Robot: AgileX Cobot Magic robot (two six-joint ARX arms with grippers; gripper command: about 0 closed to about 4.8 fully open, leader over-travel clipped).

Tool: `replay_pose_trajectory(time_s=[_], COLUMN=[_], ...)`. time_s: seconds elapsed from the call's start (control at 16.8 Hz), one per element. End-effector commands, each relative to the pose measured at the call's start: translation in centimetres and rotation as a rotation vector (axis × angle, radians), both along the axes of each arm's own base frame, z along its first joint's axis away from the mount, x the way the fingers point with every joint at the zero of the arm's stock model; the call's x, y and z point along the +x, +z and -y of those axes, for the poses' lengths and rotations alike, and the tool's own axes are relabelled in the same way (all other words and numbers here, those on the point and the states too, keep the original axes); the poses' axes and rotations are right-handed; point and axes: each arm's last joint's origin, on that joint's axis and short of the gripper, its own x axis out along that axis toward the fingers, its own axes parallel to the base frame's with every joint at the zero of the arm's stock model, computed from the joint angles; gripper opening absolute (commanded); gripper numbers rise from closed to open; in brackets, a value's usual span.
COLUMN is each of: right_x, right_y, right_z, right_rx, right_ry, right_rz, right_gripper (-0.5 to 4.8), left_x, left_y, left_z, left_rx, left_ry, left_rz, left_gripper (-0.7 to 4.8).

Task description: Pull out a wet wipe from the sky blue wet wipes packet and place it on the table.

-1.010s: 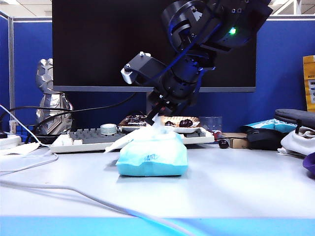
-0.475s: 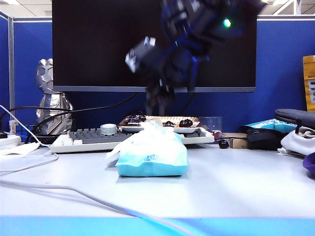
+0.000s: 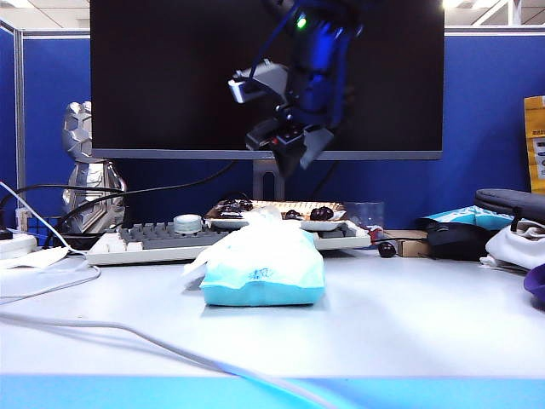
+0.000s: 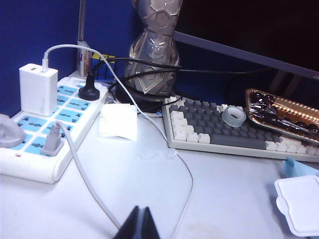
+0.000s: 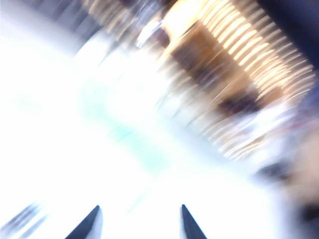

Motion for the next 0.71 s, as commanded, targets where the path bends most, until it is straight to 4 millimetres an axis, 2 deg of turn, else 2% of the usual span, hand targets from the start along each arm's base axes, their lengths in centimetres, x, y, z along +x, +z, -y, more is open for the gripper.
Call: replay_pose_trajectory(time_s=[0.06, 0.24, 0.48, 0.71], right_x=[-1.0, -1.9, -1.7, -0.7], right_y=[-0.5, -1.0, -1.1, -3.9], right_z=[0.1, 0.0, -0.3, -1.1], right_rx=[0.08, 0.134, 0.186, 0.184], right_ry=[0.075, 0.139, 0.185, 0.176], right_rz=[-0.188, -0.336, -0.348, -0.394], right_gripper=[2.07, 2.06, 2.01, 1.98], left_x=[0.0, 0.0, 0.0, 0.0], left_y=[0.2, 0.2, 0.2, 0.2], left_z=[0.0, 0.0, 0.0, 0.0], left_rx=[-0.002, -0.002, -0.002, -0.001], left_ry=[0.005, 0.005, 0.005, 0.004], left_rz=[0.02, 0.02, 0.02, 0.019], left_gripper=[-0.01, -0.01, -0.01, -0.01])
